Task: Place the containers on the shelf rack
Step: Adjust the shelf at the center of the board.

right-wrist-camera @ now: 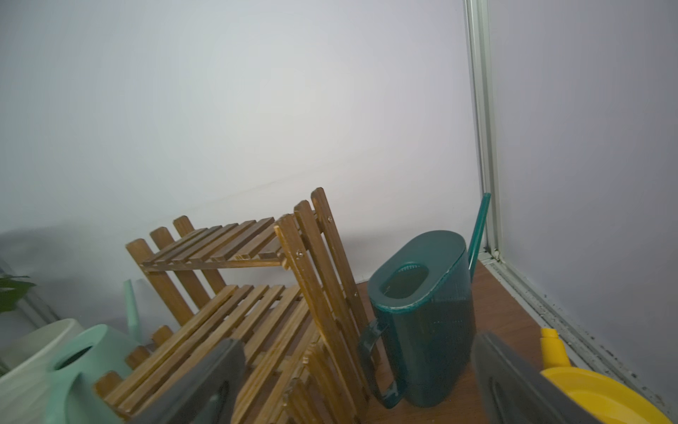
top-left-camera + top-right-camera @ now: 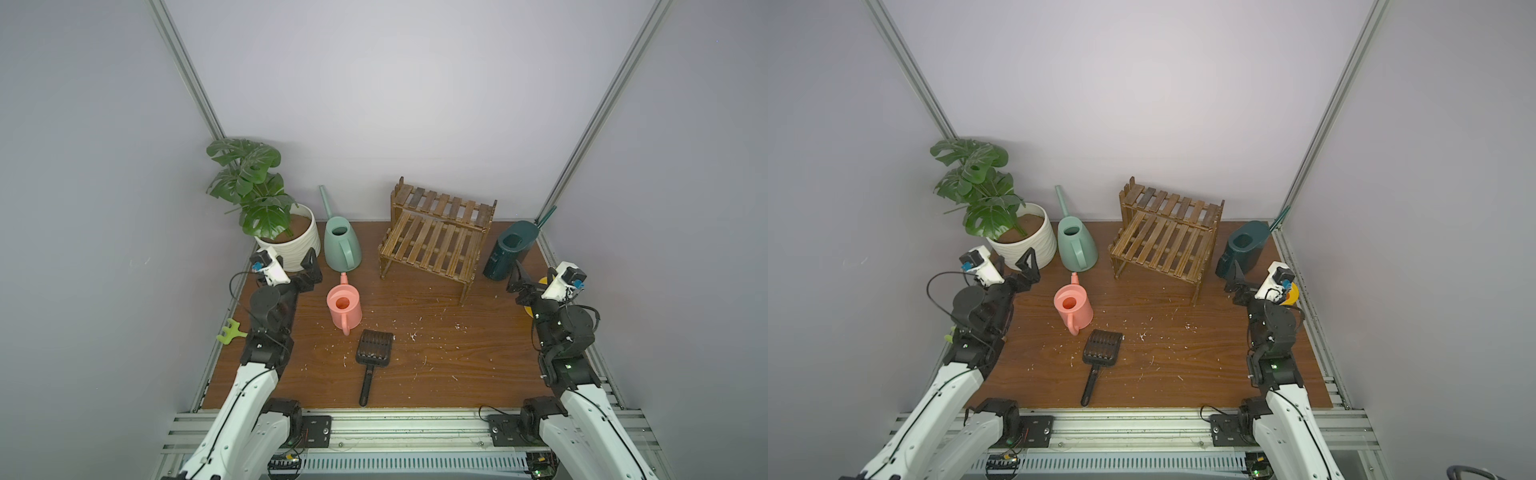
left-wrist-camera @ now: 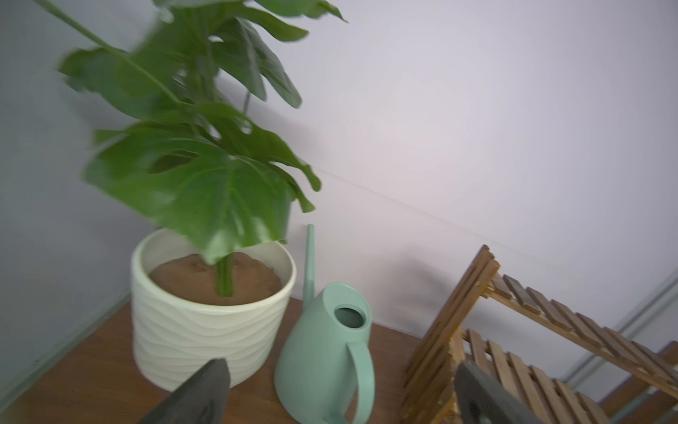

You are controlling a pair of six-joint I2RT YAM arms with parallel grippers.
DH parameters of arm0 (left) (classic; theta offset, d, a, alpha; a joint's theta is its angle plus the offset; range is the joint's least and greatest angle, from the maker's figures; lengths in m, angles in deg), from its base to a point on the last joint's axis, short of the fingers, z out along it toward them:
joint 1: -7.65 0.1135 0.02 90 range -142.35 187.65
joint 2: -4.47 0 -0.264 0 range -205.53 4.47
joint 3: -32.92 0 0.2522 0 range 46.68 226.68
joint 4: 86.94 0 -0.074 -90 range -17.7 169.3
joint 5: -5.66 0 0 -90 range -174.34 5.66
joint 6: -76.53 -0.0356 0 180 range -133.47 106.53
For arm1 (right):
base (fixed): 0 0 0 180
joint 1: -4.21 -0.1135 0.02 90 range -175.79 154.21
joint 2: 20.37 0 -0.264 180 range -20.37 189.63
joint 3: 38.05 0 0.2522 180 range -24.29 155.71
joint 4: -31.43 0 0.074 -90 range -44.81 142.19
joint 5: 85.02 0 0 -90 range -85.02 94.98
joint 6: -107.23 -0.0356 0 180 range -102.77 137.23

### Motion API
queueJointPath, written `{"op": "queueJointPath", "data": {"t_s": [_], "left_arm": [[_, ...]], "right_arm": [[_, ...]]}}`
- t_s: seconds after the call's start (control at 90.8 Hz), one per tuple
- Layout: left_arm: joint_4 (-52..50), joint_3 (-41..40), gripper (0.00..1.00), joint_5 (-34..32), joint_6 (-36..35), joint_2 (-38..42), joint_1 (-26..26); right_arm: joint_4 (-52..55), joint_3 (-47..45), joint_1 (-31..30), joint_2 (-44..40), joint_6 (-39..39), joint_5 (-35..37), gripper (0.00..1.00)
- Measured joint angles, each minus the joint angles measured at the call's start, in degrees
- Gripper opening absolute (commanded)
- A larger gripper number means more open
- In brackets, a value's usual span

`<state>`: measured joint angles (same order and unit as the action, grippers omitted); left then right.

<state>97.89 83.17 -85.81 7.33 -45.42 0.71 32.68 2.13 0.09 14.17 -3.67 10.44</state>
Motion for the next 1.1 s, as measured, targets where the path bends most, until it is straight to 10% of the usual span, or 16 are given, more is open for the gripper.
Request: {"op": "queueJointPath", "data": {"t_s": [0.495, 1.101], "left_arm": [[-33.5, 43.7, 0.98, 12.9, -3.6, -39.2, -13.4], [-42.2, 63.1, 0.49, 16.7, -7.9, -65.1, -13.5]], "right_arm": [[24.5, 18.9, -3.1, 23.8, -4.8, -12.9, 0.9], [31.9, 32.7, -10.7, 45.2, -4.2, -2.9, 0.56]]}}
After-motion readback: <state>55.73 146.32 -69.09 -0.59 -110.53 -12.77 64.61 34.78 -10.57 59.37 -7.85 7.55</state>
